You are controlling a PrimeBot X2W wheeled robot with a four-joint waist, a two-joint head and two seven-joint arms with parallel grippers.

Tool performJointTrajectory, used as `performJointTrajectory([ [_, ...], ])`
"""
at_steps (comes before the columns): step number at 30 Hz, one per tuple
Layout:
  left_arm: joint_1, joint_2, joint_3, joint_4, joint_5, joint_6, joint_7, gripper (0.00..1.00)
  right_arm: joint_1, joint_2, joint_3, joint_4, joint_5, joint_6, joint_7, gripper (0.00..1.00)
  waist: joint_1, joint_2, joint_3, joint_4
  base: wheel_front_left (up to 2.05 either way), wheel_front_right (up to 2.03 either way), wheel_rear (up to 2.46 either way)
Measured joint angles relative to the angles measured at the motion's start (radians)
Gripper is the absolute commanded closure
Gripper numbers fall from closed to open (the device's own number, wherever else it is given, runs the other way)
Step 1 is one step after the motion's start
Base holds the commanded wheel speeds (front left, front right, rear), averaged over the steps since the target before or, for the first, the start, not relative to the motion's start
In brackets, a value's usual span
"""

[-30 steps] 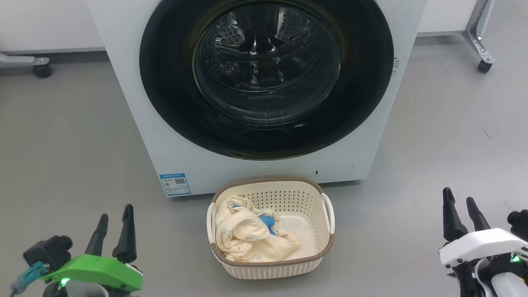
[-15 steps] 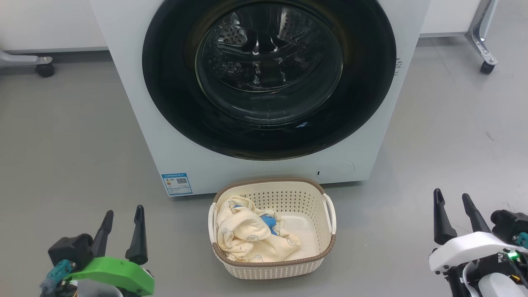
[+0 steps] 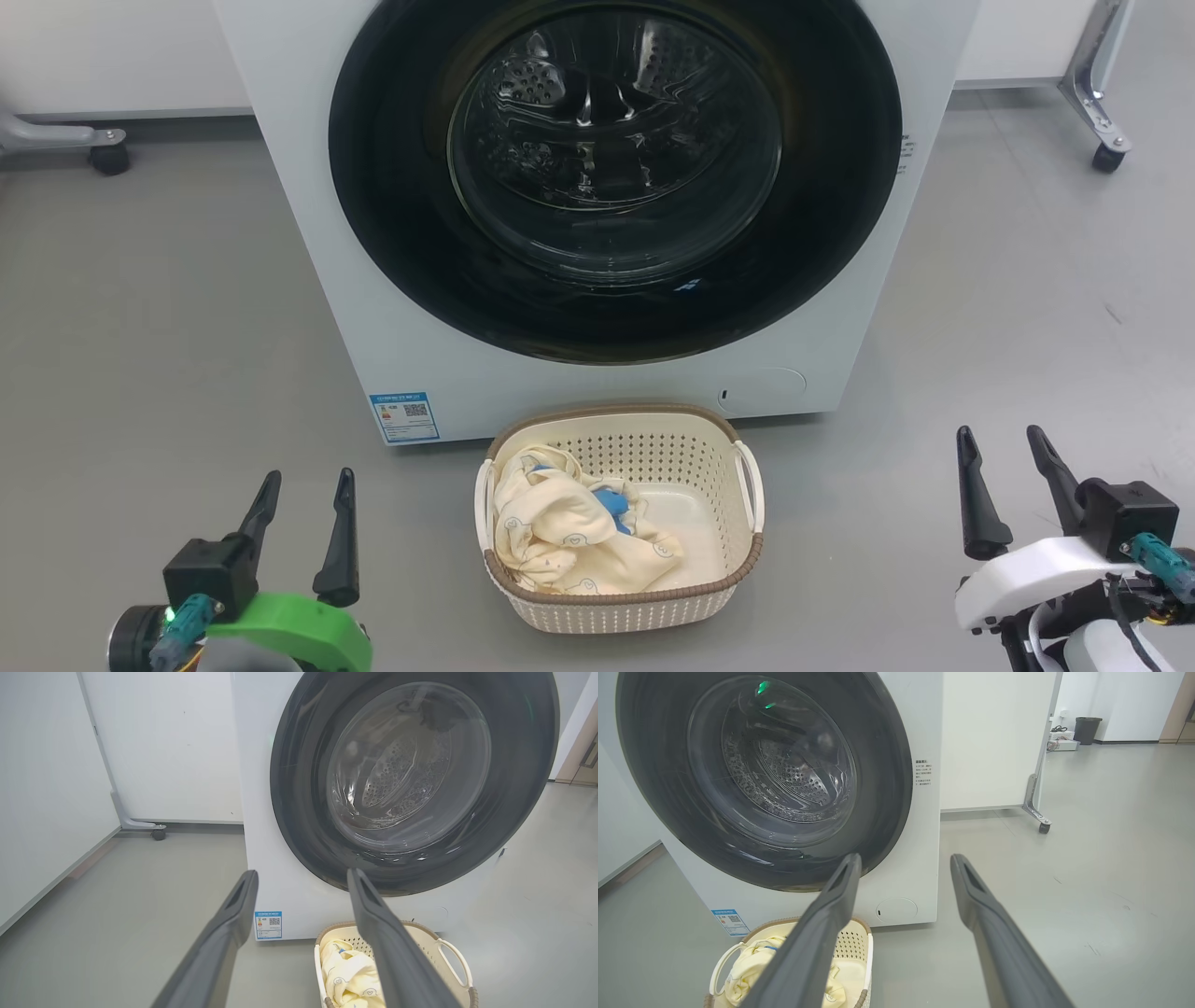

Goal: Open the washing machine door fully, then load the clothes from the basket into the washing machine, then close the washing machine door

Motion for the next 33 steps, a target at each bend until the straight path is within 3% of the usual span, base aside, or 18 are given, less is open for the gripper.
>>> performJointTrajectory([
  [7,-0.004,-0.003,-0.001,0.018,0.082,0.012,-0.019,0.0,0.0,-0.005,0.007,-0.001,-0.066,-0.017,-0.024,0.0,0.0,0.0,-0.002,0.002,0.0,0.0,0.0],
  [33,-0.004,-0.022,0.036,0.074,0.084,0.022,-0.02,0.0,0.001,0.004,-0.014,0.003,-0.063,-0.018,-0.025,0.0,0.0,0.0,-0.016,-0.001,0.0,0.0,0.0],
])
